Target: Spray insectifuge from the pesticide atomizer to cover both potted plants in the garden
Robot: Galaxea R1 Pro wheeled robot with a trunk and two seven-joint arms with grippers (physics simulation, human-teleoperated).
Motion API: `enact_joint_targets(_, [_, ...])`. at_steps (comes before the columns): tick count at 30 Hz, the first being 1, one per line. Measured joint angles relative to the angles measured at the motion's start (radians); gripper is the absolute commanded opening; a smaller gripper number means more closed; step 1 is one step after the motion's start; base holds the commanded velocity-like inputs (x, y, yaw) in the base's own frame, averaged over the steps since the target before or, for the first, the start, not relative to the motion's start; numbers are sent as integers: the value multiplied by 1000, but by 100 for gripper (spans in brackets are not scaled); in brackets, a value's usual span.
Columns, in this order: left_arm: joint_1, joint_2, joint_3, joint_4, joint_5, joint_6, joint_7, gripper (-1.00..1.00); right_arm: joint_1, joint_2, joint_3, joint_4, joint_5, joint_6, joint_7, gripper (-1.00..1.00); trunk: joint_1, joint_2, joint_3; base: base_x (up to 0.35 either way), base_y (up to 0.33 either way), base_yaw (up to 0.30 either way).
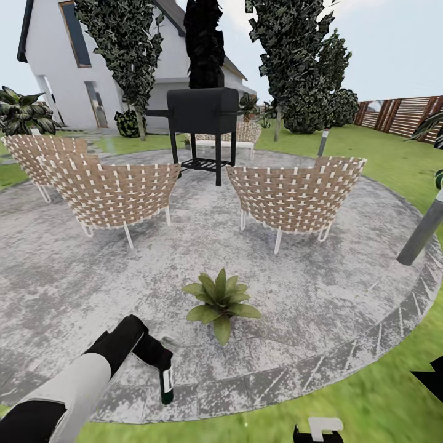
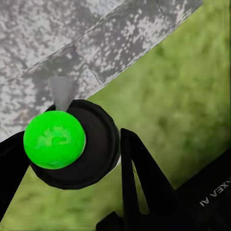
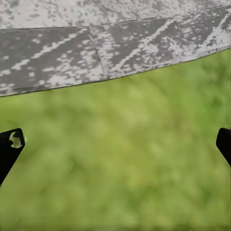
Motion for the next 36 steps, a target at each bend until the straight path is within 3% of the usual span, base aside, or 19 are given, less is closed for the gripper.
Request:
enact_joint_targets(5, [-44, -10, -61, -15, 3, 136, -16, -100, 0, 0, -1, 0, -2, 0, -1, 100, 0, 0, 0, 0, 0, -222])
enact_joint_targets(8, [-50, -11, -126, -38, 2, 159, -17, -100, 0, 0, -2, 0, -3, 0, -2, 100, 0, 0, 0, 0, 0, -260])
enact_joint_targets(10, [-50, -11, -141, -41, 3, 162, -18, -100, 0, 0, -2, 0, -3, 0, -2, 100, 0, 0, 0, 9, 0, -262])
enact_joint_targets(19, [-52, -13, -148, -44, 4, 164, -19, -100, 0, 0, -2, 0, -4, 0, -2, 100, 0, 0, 0, 187, -98, -242])
enact_joint_targets(36, [-34, -9, -151, -41, 1, 163, -17, -100, 0, -4, -2, 0, 0, 1, 1, 100, 0, 0, 0, 5, -34, -9])
